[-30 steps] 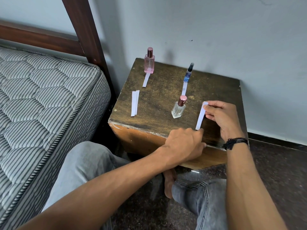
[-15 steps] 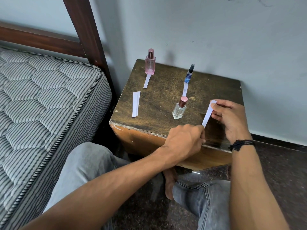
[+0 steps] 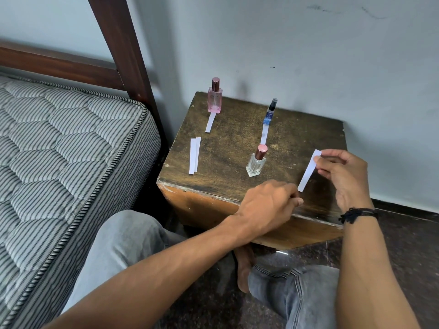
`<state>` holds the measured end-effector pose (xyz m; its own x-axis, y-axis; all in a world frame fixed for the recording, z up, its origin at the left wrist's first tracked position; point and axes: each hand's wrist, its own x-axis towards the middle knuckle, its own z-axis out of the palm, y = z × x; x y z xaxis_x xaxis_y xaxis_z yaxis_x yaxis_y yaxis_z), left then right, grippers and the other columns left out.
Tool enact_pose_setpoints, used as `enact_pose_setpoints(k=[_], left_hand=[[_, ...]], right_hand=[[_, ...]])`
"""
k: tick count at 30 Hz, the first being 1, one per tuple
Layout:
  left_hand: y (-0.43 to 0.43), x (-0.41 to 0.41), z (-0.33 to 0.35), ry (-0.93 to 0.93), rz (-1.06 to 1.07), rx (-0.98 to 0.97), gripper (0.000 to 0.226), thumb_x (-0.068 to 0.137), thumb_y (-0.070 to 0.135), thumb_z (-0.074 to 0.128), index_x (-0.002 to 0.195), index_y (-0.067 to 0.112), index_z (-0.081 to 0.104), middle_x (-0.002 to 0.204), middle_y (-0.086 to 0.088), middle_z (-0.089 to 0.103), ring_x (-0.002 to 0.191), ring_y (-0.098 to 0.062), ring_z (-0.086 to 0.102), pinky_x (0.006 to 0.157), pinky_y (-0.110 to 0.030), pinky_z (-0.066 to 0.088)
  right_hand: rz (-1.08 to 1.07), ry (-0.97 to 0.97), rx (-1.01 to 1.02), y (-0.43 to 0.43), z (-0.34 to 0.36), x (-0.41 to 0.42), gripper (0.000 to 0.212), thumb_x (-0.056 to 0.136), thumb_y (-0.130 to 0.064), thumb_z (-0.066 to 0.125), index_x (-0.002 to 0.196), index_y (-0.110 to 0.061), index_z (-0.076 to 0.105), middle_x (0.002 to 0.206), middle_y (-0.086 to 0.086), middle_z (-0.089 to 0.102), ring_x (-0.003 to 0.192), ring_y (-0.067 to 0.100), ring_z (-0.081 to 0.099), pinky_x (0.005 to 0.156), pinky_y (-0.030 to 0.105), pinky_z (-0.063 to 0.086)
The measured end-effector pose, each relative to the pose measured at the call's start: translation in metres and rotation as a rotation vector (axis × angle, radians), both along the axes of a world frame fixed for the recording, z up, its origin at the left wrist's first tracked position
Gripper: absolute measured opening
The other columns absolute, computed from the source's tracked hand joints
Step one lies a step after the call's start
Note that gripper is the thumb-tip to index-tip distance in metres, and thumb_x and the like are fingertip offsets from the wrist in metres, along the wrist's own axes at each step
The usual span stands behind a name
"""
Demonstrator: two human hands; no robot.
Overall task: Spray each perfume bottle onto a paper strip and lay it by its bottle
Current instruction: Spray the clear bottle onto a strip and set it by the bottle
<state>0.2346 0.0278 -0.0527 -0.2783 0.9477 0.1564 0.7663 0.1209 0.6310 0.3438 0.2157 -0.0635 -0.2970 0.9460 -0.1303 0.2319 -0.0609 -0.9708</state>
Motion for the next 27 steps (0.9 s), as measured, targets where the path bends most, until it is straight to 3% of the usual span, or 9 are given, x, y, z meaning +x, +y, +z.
enact_pose_setpoints(k=[3,6,12,17,21,24,27], left_hand=[[0.005,0.000,-0.003,0.072,-0.032,0.107,0.012,0.095,0.024,0.062,0.097,0.015,0.068,0.102,-0.001,0.065,0.100,-0.023,0.052,0.088,-0.035,0.046],[0.016,0.000,-0.007,0.132,-0.061,0.121,0.023,0.094,0.020,0.061,0.114,0.010,0.069,0.114,-0.004,0.064,0.111,-0.026,0.052,0.098,-0.037,0.044],[0.033,-0.003,-0.019,0.120,-0.146,0.026,0.052,0.099,0.029,0.058,0.143,0.003,0.050,0.144,-0.010,0.051,0.139,-0.026,0.038,0.119,-0.033,0.024],[0.049,-0.001,-0.026,0.100,-0.180,-0.049,0.061,0.102,0.041,0.051,0.151,0.007,0.038,0.158,-0.006,0.036,0.151,-0.020,0.018,0.125,-0.033,0.010],[0.058,0.001,-0.033,0.185,-0.178,-0.102,0.074,0.099,0.058,0.041,0.156,0.013,0.027,0.165,0.002,0.022,0.154,-0.014,0.000,0.126,-0.035,0.002],[0.064,0.002,-0.039,0.270,-0.188,-0.154,0.082,0.096,0.069,0.028,0.158,0.017,0.020,0.167,0.007,0.014,0.153,-0.012,-0.010,0.125,-0.036,-0.005],[0.074,0.003,-0.039,0.292,-0.196,-0.166,0.083,0.094,0.072,0.019,0.159,0.019,0.018,0.167,0.008,0.012,0.154,-0.013,-0.009,0.125,-0.038,-0.004]], right_hand=[[-0.023,-0.010,0.014,0.008,-0.005,0.003,0.018,0.083,-0.008,0.085,0.086,-0.023,0.076,0.093,0.000,0.077,0.088,0.012,0.074,0.070,0.020,0.056],[-0.052,-0.023,0.042,0.017,-0.007,0.004,0.017,0.083,-0.011,0.086,0.084,-0.024,0.076,0.091,-0.001,0.077,0.083,0.011,0.072,0.067,0.017,0.056],[-0.066,-0.049,0.131,0.035,-0.011,0.000,0.016,0.084,-0.014,0.085,0.087,-0.027,0.076,0.087,-0.003,0.077,0.065,0.001,0.068,0.053,0.014,0.053],[-0.057,-0.108,0.198,0.054,-0.014,-0.008,0.015,0.085,-0.016,0.085,0.090,-0.027,0.075,0.088,-0.005,0.077,0.064,-0.002,0.068,0.046,0.014,0.049],[-0.058,-0.158,0.241,0.067,-0.017,-0.014,0.018,0.083,-0.018,0.085,0.081,-0.030,0.071,0.086,-0.006,0.076,0.064,-0.001,0.067,0.039,0.015,0.044],[-0.065,-0.215,0.280,0.073,-0.021,-0.017,0.016,0.081,-0.025,0.086,0.081,-0.031,0.071,0.086,-0.009,0.076,0.070,0.005,0.068,0.044,0.023,0.051],[-0.067,-0.274,0.316,0.075,-0.026,-0.019,0.013,0.081,-0.029,0.086,0.086,-0.030,0.074,0.087,-0.008,0.076,0.079,0.012,0.071,0.067,0.043,0.062]])
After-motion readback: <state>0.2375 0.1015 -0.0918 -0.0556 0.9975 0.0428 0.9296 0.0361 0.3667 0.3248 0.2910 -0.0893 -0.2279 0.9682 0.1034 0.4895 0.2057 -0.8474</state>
